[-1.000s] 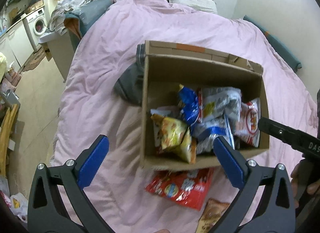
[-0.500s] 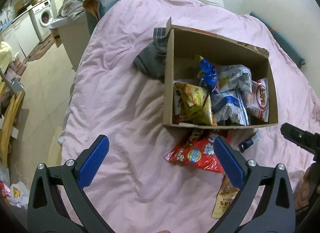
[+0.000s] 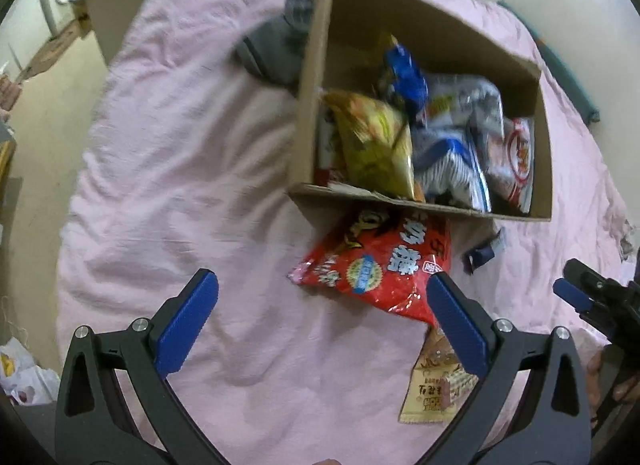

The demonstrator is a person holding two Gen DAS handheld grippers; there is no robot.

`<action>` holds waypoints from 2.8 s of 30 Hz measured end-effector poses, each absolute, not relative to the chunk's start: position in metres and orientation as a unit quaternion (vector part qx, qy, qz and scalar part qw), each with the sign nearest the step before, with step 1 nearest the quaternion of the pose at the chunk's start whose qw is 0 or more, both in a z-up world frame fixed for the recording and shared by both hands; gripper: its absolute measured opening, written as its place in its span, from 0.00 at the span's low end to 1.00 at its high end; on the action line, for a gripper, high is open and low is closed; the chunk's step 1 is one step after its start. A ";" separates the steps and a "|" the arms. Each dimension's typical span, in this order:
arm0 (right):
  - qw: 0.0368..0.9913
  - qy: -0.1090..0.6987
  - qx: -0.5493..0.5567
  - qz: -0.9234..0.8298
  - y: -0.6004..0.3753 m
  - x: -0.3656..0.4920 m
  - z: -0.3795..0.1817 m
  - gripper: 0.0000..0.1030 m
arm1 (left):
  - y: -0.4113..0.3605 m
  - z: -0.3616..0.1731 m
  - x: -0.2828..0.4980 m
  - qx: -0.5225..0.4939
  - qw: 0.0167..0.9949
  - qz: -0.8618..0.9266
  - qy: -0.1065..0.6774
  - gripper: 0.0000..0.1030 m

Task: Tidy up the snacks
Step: 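Grasp the red candy bag with the left tool while the right tool grasps the white-blue bar, then carry the red candy bag and white-blue bar over the box with both tools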

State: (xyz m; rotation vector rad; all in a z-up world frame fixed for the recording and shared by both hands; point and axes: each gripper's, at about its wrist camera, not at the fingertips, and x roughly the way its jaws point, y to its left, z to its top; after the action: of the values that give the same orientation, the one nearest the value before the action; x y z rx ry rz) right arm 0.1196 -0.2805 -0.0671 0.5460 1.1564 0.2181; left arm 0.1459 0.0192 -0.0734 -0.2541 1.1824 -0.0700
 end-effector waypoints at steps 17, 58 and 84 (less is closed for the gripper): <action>0.780 0.554 0.281 0.078 -0.306 0.121 -0.082 0.84 | -0.068 -0.141 0.184 -0.013 0.786 -0.105 0.609 1.00; 0.744 0.615 0.261 0.019 -0.244 0.195 -0.146 0.48 | 0.006 -0.065 0.111 -0.067 0.809 -0.074 0.580 0.34; 0.779 0.601 0.173 0.033 -0.254 0.158 -0.135 0.17 | 0.007 -0.069 0.112 -0.072 0.811 -0.061 0.578 0.33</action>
State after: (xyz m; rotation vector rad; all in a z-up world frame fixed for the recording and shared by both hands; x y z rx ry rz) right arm 0.1575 -0.2537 -0.1349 0.3731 1.3000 0.0714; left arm 0.1117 0.0069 -0.0691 -0.1535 1.2348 -0.1295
